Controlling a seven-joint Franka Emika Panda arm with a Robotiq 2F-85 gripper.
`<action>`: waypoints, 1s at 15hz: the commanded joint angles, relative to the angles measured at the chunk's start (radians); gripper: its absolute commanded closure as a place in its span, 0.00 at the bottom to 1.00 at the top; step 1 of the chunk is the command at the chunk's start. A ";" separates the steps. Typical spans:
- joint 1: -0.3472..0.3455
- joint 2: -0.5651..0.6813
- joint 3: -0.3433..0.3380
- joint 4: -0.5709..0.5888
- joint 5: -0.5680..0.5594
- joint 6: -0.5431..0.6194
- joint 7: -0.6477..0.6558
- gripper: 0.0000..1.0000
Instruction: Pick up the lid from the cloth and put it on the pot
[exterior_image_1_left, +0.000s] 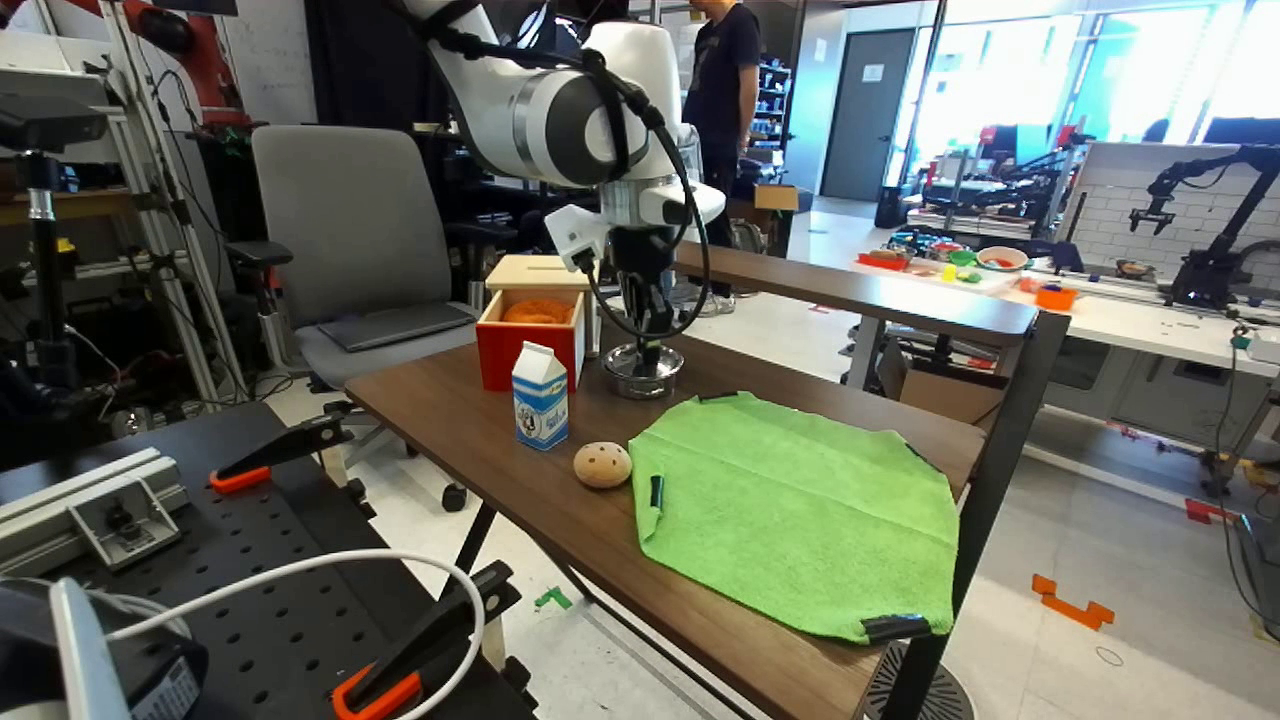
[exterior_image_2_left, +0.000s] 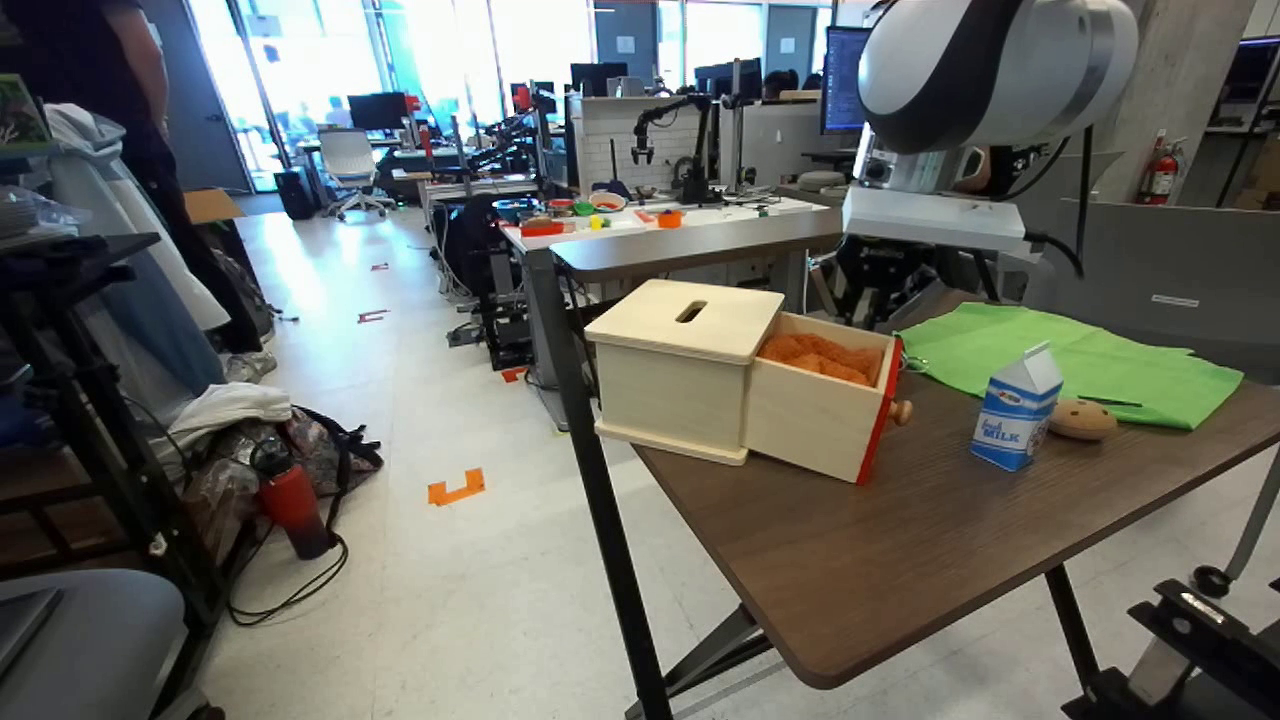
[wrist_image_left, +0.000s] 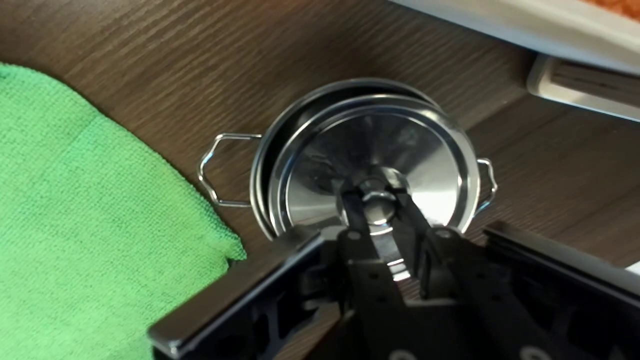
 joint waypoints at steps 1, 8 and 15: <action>0.025 0.011 -0.023 0.005 -0.021 0.004 0.028 0.95; 0.035 0.001 -0.029 -0.008 -0.020 0.003 0.034 0.95; 0.039 -0.002 -0.031 -0.019 -0.020 0.003 0.042 0.95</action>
